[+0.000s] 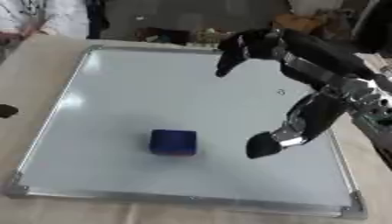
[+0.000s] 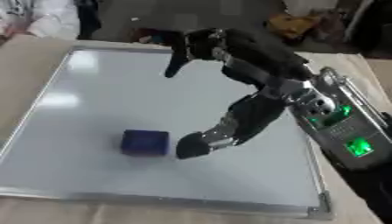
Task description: Wipe the whiteboard clean with a brush.
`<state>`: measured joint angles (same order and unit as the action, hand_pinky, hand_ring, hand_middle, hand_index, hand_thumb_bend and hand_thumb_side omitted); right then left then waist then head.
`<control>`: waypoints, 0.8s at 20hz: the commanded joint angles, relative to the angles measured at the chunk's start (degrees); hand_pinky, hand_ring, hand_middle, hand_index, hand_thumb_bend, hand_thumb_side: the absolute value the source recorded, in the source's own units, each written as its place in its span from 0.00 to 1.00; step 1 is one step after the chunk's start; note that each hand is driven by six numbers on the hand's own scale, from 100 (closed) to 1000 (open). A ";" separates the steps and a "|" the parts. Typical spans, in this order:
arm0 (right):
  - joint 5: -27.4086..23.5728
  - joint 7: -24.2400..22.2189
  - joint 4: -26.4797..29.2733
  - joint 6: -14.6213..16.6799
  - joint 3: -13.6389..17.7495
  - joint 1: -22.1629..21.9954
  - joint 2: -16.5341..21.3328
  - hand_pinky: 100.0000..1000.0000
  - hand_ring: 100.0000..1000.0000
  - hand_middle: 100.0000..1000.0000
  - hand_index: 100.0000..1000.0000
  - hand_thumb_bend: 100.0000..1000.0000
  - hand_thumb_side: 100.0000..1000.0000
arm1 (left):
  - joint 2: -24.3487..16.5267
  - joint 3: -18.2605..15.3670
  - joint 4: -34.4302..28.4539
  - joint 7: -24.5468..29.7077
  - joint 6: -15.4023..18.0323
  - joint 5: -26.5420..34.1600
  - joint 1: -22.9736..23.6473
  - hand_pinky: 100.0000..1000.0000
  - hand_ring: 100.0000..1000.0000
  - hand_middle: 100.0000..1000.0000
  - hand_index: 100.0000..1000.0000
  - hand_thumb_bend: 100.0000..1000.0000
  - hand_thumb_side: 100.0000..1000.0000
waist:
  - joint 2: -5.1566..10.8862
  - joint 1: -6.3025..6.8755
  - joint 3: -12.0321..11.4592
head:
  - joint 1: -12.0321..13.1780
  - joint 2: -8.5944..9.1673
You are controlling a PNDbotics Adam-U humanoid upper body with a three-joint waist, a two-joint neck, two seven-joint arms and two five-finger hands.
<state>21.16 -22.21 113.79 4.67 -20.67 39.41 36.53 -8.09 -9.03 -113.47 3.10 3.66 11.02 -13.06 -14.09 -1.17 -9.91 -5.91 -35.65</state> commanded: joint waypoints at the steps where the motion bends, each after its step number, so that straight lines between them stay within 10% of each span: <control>1: 2.91 -2.12 0.80 -0.23 -0.53 1.34 -0.60 0.73 0.86 0.65 0.56 0.81 0.76 | -0.88 0.16 -1.13 -0.01 -0.10 -0.08 -0.28 0.48 0.36 0.40 0.45 0.15 0.87 | 1.04 0.08 -0.20 | 0.05 0.37; 9: 7.27 -2.16 0.80 -0.01 -1.77 2.20 -2.99 0.71 0.85 0.64 0.07 0.82 0.71 | -0.76 0.23 -1.12 0.09 -0.36 -0.16 -0.21 0.48 0.35 0.40 0.45 0.14 0.87 | 0.86 -0.11 -0.52 | -0.05 0.51; 16: 11.41 -1.73 -1.14 -0.97 -2.84 3.62 -4.99 0.66 0.82 0.64 0.00 0.83 0.54 | -0.73 0.28 -1.13 0.16 -0.59 -0.27 -0.18 0.48 0.35 0.40 0.45 0.13 0.87 | 0.72 -0.37 -0.85 | -0.20 0.58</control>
<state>31.39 -24.20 112.78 3.94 -23.74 41.96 31.39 -8.09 -8.94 -113.47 3.24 3.24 11.00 -13.02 -14.13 -1.65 -10.64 -5.99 -35.62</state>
